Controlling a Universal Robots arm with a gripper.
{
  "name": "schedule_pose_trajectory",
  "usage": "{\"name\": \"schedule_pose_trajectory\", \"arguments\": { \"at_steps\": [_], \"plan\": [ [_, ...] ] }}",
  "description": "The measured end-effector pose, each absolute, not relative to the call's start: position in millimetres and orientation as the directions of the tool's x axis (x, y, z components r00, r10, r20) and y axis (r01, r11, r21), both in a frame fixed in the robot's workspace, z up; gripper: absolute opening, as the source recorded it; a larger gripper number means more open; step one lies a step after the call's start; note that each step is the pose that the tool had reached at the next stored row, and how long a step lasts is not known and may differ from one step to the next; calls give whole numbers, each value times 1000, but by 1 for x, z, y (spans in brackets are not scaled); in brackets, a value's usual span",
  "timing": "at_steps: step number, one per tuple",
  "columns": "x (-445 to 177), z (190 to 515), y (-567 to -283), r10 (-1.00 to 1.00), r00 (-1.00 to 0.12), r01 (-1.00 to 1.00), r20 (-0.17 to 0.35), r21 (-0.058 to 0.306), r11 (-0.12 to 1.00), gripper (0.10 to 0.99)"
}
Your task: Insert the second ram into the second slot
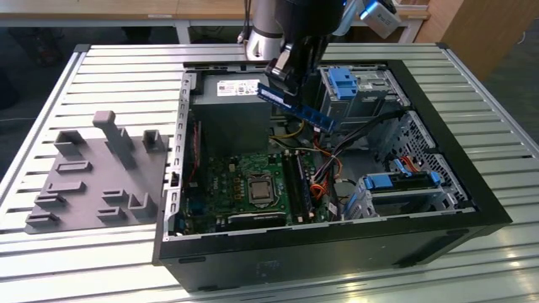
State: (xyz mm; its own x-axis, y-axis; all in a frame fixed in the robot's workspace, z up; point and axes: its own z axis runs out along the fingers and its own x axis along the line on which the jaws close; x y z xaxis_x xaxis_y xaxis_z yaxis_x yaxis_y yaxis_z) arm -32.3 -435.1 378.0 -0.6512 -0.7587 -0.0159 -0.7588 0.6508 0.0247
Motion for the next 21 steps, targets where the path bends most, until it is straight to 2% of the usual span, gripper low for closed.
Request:
{"name": "schedule_pose_trajectory", "arguments": {
  "at_steps": [13, 21],
  "plan": [
    [-32, 378, -435, -681, -732, -681, -16, 25, 732, 114],
    [-32, 377, -440, -671, -741, -671, -16, 25, 741, 114]
  ]
}}
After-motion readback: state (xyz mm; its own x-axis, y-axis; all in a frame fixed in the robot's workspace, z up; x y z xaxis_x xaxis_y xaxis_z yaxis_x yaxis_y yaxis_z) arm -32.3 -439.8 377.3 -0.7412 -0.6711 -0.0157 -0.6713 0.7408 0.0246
